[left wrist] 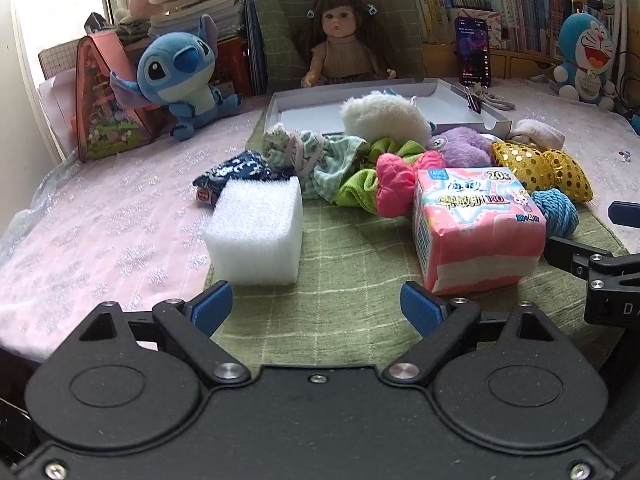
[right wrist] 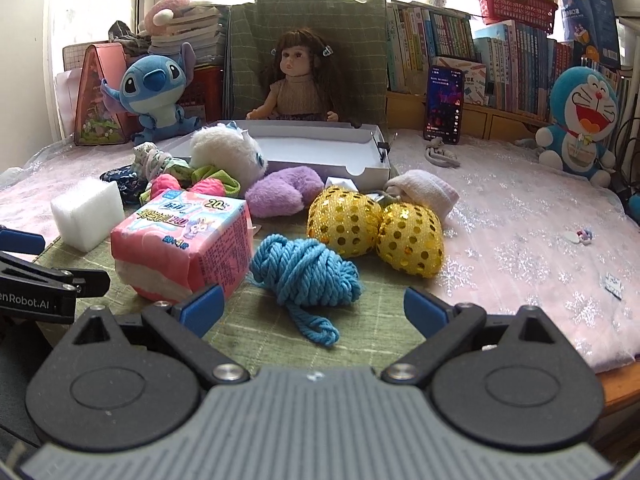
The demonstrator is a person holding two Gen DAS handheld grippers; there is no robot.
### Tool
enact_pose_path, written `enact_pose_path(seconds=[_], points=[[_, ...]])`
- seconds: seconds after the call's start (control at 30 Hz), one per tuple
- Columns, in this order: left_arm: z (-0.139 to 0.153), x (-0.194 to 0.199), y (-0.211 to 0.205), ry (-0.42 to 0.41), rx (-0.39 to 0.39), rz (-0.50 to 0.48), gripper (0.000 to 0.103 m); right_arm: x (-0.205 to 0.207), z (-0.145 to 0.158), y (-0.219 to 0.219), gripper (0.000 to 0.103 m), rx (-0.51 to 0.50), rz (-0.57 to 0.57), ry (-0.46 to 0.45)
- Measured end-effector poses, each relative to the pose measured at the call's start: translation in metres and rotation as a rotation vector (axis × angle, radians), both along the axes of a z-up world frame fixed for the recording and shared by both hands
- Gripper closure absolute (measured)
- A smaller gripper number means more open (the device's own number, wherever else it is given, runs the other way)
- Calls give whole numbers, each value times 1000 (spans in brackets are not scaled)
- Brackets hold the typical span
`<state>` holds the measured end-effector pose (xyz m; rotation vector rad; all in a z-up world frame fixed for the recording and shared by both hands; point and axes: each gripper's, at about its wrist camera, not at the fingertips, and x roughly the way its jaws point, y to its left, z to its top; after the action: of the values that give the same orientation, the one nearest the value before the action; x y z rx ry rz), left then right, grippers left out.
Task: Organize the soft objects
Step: 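Grasp the white foam block with the left tool while the right tool grasps the blue yarn ball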
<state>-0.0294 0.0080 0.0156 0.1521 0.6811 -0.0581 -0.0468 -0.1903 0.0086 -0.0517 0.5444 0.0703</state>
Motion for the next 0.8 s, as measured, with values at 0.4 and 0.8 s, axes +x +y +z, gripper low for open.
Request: enact_pose_path(seconds=[0.4,0.8], points=[[10,19,17,-136,66,76,13,19,-9,2,21,58,10,33],[-6,40,23,-126,11,91,23,22,-11,6,33,27,-4,28]])
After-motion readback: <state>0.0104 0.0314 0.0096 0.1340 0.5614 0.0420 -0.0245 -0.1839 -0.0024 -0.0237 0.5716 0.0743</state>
